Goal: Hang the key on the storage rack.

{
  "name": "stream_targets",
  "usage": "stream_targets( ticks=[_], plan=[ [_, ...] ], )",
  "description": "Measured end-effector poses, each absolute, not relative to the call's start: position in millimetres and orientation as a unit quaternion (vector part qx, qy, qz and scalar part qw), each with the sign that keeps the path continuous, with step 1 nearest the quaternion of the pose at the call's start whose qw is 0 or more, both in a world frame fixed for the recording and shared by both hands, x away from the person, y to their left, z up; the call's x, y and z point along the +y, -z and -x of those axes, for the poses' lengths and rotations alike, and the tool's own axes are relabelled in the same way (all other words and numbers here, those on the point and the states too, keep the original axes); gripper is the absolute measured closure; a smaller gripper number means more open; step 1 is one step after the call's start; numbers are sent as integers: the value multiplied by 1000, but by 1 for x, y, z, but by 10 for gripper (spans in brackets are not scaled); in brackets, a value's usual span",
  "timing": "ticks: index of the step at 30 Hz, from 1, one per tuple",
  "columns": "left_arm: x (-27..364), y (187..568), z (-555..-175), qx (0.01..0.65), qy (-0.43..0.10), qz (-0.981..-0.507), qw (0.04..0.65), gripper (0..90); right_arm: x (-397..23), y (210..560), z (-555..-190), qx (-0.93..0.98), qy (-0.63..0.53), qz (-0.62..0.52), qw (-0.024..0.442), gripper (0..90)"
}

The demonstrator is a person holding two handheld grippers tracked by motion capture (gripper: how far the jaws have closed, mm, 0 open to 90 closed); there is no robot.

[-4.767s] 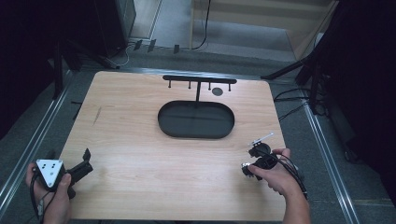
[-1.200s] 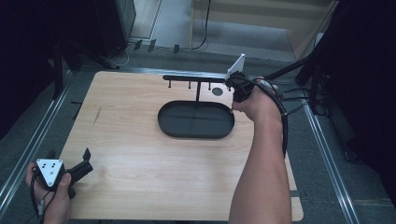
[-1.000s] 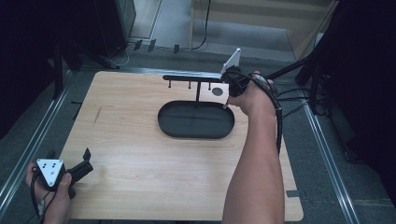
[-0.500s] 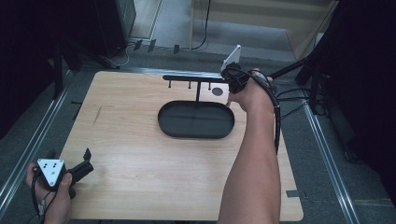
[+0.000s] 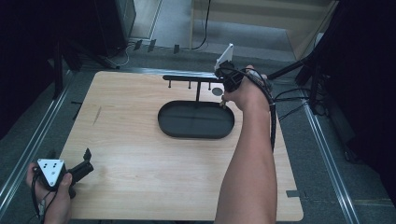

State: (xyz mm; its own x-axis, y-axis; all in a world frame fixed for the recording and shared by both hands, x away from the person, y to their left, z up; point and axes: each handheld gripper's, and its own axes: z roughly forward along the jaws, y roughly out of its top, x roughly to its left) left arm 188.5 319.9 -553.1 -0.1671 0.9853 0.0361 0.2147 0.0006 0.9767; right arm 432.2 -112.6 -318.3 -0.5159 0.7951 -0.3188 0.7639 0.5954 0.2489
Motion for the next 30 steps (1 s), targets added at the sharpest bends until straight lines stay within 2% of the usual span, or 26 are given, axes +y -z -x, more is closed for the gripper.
stream_targets(
  ticks=[11,19,30],
  plan=[
    [320,553,-188,587,-488,-512,394,0,-109,313,-434,867,-49,-446,218,891],
    [319,553,-189,586,-489,-512,394,0,-115,311,-430,868,-39,-453,199,891],
    [319,553,-189,586,-489,-513,393,0,-118,315,-431,863,-33,-462,203,891]
  ],
)
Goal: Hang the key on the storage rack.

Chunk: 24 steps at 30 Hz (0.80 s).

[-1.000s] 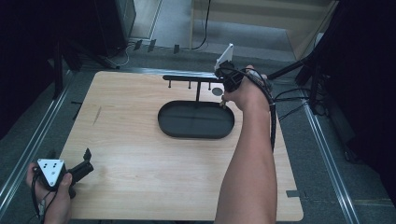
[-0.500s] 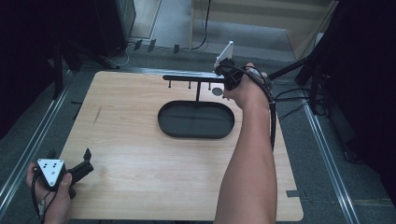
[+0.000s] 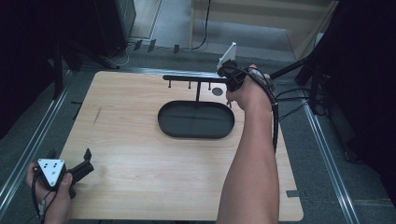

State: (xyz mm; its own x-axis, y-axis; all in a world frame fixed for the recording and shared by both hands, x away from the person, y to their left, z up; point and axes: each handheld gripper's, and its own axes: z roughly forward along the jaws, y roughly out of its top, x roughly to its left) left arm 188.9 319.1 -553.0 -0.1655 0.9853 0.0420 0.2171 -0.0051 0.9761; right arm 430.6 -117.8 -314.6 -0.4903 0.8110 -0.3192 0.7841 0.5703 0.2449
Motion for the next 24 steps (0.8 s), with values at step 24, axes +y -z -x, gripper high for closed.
stream_targets(
  ticks=[24],
  plan=[
    [320,553,-189,585,-489,-512,395,0,-107,316,-443,833,-42,-501,231,890]
  ],
)
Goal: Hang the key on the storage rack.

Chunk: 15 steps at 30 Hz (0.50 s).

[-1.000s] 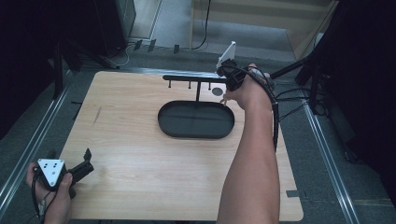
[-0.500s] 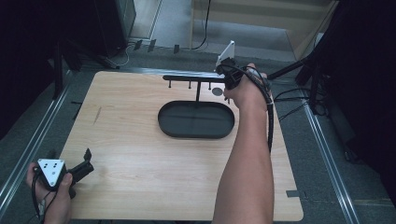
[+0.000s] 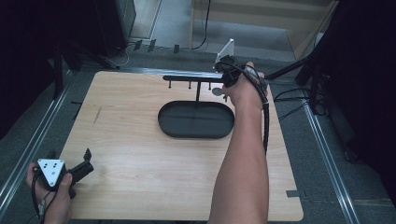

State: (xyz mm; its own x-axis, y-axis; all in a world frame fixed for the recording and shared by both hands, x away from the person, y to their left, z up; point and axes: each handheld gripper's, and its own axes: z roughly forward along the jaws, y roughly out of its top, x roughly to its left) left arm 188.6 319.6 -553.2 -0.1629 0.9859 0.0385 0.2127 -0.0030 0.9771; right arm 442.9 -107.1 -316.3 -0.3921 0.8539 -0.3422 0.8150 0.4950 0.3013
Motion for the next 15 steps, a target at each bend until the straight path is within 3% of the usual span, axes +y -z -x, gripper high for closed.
stream_targets(
  ticks=[15],
  plan=[
    [320,553,-188,586,-487,-511,397,0,-126,332,-452,808,-80,-535,235,882]
  ],
)
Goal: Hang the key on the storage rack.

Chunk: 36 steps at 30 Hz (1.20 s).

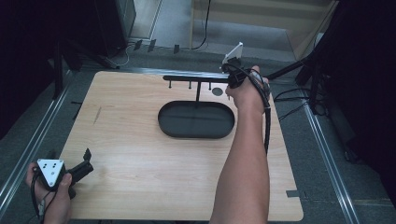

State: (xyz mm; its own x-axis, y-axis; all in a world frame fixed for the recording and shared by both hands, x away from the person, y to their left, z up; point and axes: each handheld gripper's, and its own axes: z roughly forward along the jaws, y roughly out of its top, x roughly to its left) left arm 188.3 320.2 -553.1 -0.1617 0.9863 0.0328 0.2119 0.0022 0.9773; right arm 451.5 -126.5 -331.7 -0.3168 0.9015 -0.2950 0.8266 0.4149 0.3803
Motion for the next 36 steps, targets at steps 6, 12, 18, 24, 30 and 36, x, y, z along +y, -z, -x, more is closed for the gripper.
stream_targets(
  ticks=[6,12,18,24,30,36],
  plan=[
    [320,553,-188,588,-487,-510,398,0,-133,339,-453,804,-76,-537,243,828],
    [320,553,-188,587,-487,-510,397,0,-144,338,-450,797,-73,-543,254,745],
    [320,553,-188,586,-488,-512,396,0,-157,338,-446,792,-71,-549,255,676],
    [320,553,-188,586,-489,-512,395,0,-169,347,-441,794,-79,-550,246,608],
    [319,553,-189,584,-489,-513,396,0,-185,368,-435,793,-82,-562,220,567],
    [319,553,-189,584,-489,-513,396,0,-207,398,-429,784,-87,-590,172,489]
  ],
)
